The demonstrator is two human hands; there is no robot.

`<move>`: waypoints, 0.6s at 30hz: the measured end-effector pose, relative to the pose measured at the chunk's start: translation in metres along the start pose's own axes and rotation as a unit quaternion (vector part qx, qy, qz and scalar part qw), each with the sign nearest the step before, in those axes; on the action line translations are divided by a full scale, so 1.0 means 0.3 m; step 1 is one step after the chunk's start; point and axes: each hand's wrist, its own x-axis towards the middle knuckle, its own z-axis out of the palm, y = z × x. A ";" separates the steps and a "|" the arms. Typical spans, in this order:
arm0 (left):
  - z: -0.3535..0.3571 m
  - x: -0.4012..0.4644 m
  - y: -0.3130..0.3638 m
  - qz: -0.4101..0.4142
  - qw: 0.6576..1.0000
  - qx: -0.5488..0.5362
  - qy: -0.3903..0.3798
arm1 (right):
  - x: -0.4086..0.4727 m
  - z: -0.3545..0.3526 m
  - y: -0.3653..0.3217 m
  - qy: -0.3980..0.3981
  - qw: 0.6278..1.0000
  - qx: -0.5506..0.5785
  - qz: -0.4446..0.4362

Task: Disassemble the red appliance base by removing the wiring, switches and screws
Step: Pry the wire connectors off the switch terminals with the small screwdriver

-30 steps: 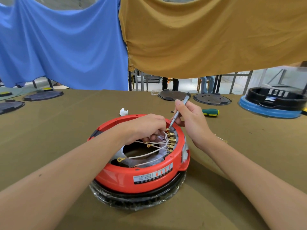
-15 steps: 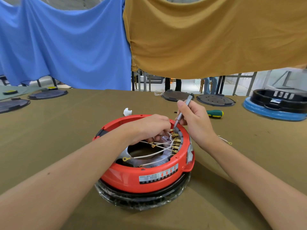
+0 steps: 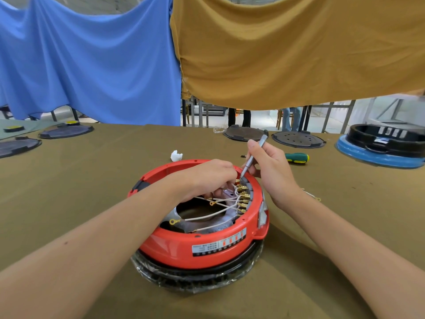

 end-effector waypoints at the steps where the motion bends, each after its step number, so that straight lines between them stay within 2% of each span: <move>1: 0.000 0.001 0.000 0.001 1.000 0.002 0.000 | 0.002 -0.001 -0.001 -0.001 1.000 0.000 0.010; 5: -0.004 0.006 -0.005 0.005 1.000 0.006 -0.004 | 0.002 0.002 -0.006 0.006 1.000 -0.003 0.019; 18: -0.008 0.012 -0.011 -0.006 1.000 0.007 0.012 | -0.018 0.013 -0.007 0.036 0.999 0.007 -0.034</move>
